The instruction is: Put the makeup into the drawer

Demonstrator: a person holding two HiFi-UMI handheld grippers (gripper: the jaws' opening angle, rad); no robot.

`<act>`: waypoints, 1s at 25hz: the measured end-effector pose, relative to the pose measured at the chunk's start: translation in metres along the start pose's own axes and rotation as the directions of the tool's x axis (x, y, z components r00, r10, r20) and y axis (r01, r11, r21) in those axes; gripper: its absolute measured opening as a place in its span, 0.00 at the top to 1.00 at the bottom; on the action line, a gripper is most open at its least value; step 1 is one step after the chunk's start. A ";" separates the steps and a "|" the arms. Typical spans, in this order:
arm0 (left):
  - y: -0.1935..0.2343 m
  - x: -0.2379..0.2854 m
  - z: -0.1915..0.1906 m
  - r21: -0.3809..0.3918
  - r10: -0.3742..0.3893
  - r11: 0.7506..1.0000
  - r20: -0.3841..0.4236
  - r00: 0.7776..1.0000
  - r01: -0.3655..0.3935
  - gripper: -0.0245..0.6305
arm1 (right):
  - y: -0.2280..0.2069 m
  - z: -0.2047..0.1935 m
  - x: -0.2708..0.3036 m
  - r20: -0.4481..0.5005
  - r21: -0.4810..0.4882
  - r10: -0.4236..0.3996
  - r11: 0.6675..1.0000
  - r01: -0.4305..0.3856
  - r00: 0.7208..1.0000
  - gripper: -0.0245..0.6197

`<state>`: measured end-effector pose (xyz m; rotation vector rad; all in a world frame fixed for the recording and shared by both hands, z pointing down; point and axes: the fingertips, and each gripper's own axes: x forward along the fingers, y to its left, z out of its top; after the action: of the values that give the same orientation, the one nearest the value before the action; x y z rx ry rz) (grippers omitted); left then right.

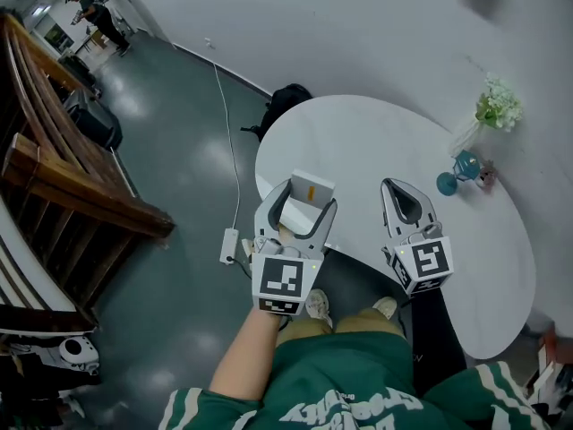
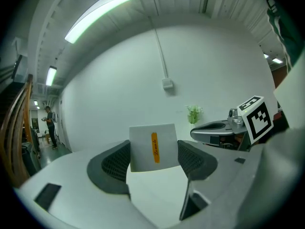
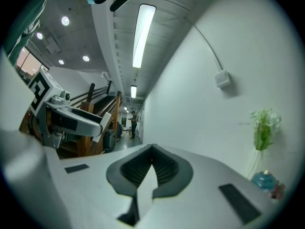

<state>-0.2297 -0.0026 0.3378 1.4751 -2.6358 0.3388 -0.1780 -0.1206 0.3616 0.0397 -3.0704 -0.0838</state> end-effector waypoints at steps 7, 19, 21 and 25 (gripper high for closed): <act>0.073 -0.044 -0.030 -0.013 0.101 0.995 -0.028 0.995 -0.101 0.49 | 0.080 0.005 0.051 0.008 0.010 0.119 0.993 -0.119 0.993 0.95; 0.109 -0.072 -0.074 -0.033 0.057 0.998 -0.077 0.995 -0.060 0.49 | 0.136 0.001 0.075 -0.019 -0.018 0.160 0.987 -0.161 0.987 0.95; 0.108 -0.067 -0.092 -0.005 0.025 1.000 -0.122 0.992 -0.026 0.49 | 0.129 -0.001 0.072 -0.033 -0.021 0.143 0.989 -0.144 0.989 0.95; 0.102 -0.057 -0.141 0.072 -0.048 0.995 -0.255 0.966 0.069 0.49 | 0.111 -0.007 0.065 -0.057 -0.024 0.103 0.994 -0.104 0.993 0.95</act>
<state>-0.2891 0.1300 0.4489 1.4219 -2.3987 0.5913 -0.2444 -0.0122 0.3793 -0.1162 -3.0087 -0.1167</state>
